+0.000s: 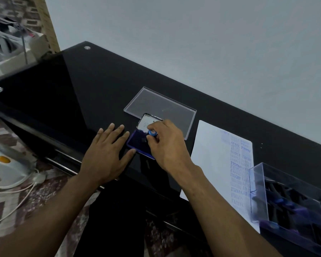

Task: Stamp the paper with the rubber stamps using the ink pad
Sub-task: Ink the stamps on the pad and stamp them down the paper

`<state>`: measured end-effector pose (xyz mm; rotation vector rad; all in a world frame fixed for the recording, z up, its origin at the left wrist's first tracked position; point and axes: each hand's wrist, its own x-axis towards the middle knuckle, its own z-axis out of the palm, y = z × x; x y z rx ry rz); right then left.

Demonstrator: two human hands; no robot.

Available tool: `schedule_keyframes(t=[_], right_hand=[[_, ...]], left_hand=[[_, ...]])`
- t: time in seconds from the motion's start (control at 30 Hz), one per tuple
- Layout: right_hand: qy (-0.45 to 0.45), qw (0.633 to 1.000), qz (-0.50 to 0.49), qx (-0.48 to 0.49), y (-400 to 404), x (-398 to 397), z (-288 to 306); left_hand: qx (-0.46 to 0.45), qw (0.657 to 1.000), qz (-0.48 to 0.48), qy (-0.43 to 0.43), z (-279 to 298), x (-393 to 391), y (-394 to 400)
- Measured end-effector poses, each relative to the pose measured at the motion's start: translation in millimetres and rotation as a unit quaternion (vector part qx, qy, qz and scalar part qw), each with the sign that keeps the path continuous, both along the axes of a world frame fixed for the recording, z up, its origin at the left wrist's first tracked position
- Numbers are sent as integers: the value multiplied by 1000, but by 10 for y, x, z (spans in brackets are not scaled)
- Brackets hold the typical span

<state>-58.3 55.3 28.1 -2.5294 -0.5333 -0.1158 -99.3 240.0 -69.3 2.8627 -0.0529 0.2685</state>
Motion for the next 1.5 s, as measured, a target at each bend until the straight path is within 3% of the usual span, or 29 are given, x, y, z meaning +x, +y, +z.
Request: schedule_keyframes(t=[0.63,0.93,1.27,1.5], right_hand=[[14,998,7,-56,26,39,-29],[-9,999,15,-29,5,17,-13],[19,997,29,-63,20,25,64],[-12,999,21,-25,-3,21,2]], left_hand=[[3,1000,12,-17,-61,15,-16],[1,1000,11,-22,-63,18,-13],[-3,1000,12,-24,-67,16,-17],[-2,1000,13,-24,-70,17,-22]])
